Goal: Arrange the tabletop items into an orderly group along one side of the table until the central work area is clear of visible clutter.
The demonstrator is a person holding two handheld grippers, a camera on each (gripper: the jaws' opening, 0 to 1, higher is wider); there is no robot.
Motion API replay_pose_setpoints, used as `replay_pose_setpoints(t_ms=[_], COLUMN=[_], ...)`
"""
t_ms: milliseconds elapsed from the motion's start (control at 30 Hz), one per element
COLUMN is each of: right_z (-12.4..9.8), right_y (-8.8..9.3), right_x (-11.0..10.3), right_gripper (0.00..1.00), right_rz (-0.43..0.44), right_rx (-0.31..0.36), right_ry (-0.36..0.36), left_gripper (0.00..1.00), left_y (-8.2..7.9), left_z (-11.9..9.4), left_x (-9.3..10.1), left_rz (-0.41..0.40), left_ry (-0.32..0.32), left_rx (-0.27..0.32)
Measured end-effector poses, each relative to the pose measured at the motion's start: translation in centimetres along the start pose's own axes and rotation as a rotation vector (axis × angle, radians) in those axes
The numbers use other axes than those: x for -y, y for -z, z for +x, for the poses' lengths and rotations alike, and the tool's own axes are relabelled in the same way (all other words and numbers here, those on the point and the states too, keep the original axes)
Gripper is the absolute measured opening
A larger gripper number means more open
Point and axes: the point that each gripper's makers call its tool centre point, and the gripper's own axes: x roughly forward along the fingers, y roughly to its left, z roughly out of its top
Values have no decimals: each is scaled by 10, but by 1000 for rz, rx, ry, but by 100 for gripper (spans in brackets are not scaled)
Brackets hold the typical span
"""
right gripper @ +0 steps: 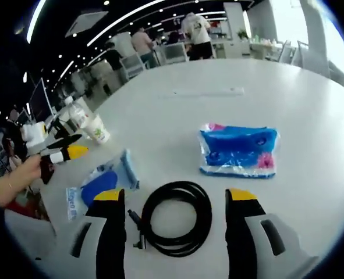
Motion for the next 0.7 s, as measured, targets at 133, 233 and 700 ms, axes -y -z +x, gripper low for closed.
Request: replay_pose_setpoints(t_ms=[133, 233, 700], right_z=[0, 2, 16], right_y=[-5, -9, -12], right_x=[-7, -15, -41], right_gripper=[80, 85, 99], right_rz=[-40, -60, -116], right_rx=[15, 27, 31], right_ry=[-15, -39, -113], left_gripper=[99, 99, 99], left_y=[3, 2, 11], left_z=[-13, -25, -65], left_x=[10, 16, 61], left_rz=[41, 61, 134], left_ry=[23, 30, 98], left_rx=[-44, -57, -106])
